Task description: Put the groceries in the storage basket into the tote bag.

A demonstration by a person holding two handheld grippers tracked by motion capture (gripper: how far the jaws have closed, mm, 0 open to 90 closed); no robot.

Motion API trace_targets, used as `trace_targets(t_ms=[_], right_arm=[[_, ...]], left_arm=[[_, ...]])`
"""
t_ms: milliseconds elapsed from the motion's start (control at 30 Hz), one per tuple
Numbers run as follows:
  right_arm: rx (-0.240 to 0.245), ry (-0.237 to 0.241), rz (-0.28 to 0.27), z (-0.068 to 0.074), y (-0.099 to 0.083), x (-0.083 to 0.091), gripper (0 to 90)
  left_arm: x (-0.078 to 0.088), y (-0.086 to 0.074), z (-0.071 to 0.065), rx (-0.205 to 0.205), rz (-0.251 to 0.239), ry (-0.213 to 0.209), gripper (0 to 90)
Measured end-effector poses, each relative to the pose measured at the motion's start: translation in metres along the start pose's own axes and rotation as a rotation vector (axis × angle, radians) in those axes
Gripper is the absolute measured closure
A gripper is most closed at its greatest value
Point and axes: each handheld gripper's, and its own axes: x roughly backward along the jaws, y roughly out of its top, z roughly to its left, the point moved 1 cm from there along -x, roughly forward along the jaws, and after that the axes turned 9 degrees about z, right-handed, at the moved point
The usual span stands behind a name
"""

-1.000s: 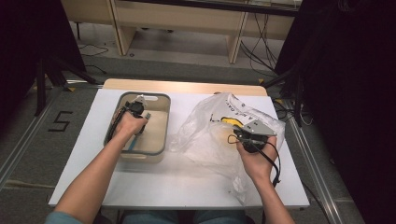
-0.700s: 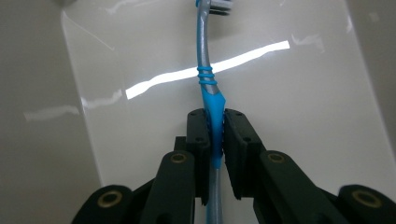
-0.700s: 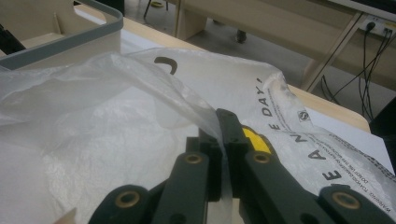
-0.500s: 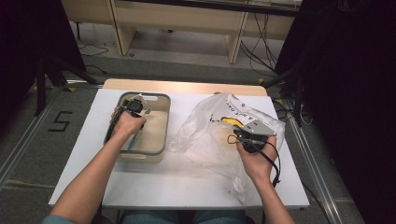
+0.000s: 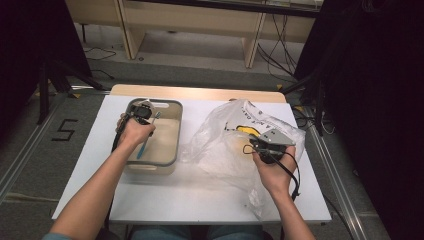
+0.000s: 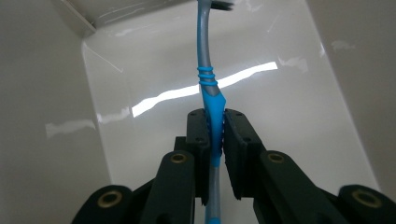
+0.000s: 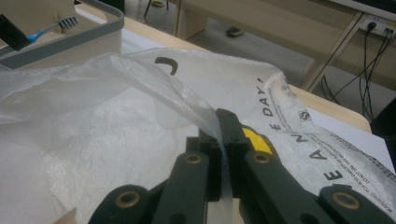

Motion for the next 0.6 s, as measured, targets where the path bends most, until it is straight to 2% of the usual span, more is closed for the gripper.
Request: trace_targets(t_ms=[100, 600], right_arm=[[0.000, 0.000, -0.001, 0.0001, 0.0000, 0.0000, 90.0], [0.003, 0.001, -0.001, 0.0000, 0.0001, -0.0003, 90.0]], left_arm=[[0.0035, -0.0004, -0.0008, -0.002, -0.020, -0.004, 80.3], [0.0116, -0.0003, -0.0035, -0.010, -0.049, -0.013, 80.3]])
